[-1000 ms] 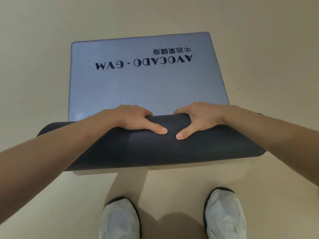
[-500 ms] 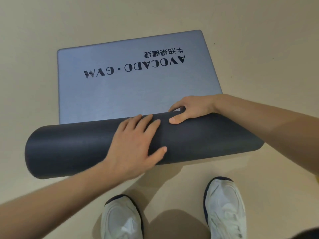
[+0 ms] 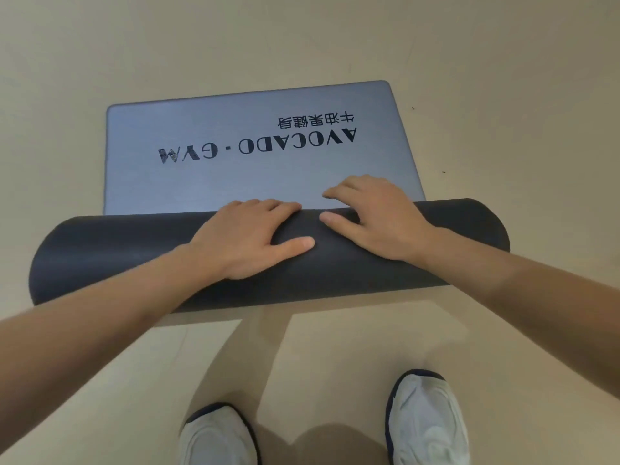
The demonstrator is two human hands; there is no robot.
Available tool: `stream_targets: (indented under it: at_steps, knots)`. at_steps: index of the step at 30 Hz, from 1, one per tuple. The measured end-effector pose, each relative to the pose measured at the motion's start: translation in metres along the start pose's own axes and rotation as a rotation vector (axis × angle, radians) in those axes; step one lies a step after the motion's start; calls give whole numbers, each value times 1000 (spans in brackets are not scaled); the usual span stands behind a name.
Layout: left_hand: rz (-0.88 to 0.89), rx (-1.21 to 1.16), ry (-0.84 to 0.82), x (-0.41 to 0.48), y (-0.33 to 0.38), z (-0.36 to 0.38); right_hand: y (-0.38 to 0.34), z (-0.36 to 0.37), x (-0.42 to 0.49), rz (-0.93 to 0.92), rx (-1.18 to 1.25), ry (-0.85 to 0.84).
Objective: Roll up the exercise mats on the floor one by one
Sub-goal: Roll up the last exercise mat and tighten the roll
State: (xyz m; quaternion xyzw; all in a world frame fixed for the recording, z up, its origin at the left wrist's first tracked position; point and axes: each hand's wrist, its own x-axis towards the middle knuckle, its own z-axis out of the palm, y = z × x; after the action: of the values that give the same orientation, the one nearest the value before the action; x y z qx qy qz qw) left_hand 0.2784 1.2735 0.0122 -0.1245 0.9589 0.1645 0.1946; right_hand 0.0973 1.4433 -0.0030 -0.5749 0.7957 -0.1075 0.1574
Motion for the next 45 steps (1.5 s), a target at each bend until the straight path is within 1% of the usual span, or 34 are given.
stream_targets:
  at_steps: [3,5,6,8,10,12,14,16,18,20,23,27,29,31,34,36,38,40,42,43,45]
  knots:
    - [-16,-125,-58,25,-16,-13,-16,5,-11,-122,-122,173]
    - [-22,-189,-62,38,-26,-19,-28,12,-21,-126,-197,238]
    - [-25,-207,-61,43,-29,-21,-32,17,-25,-109,-238,231]
    - [-34,-225,-60,51,-34,-24,-35,26,-31,-72,-338,158]
    - [-38,-207,-54,54,-35,-27,-31,29,-29,-75,-424,99]
    - [-44,-113,35,55,-36,-29,-26,25,-20,-83,-441,84]
    - [-79,-10,206,54,-36,-32,-23,19,-8,-72,-429,74]
    - [-140,-19,335,46,-31,-34,-19,13,4,-76,-413,65]
    - [-157,-46,401,33,-21,-29,-14,4,17,-84,-386,60]
    - [-114,-25,465,18,-10,-16,-9,-7,32,-72,-343,9]
    - [-80,82,548,4,-7,7,0,-20,56,-47,-276,-79]
    - [-75,269,468,10,-21,14,13,-27,81,-17,-177,-130]
    - [-72,321,417,20,-29,8,17,-30,90,7,-152,-130]
    - [-82,319,390,31,-34,-3,19,-32,93,17,-183,-40]
    - [-72,284,380,46,-43,-18,20,-28,81,-4,-200,165]
    - [-56,245,374,58,-50,-30,22,-19,68,-10,-222,241]
    - [-48,197,328,71,-58,-43,30,-11,62,18,-301,208]
    - [-46,154,256,86,-66,-54,36,-9,63,68,-397,87]
    - [-49,127,211,98,-72,-61,41,-12,72,90,-435,-14]
    - [-55,120,212,102,-74,-64,44,-16,77,84,-428,-41]
    - [-59,148,287,106,-77,-71,49,-24,90,69,-379,-76]
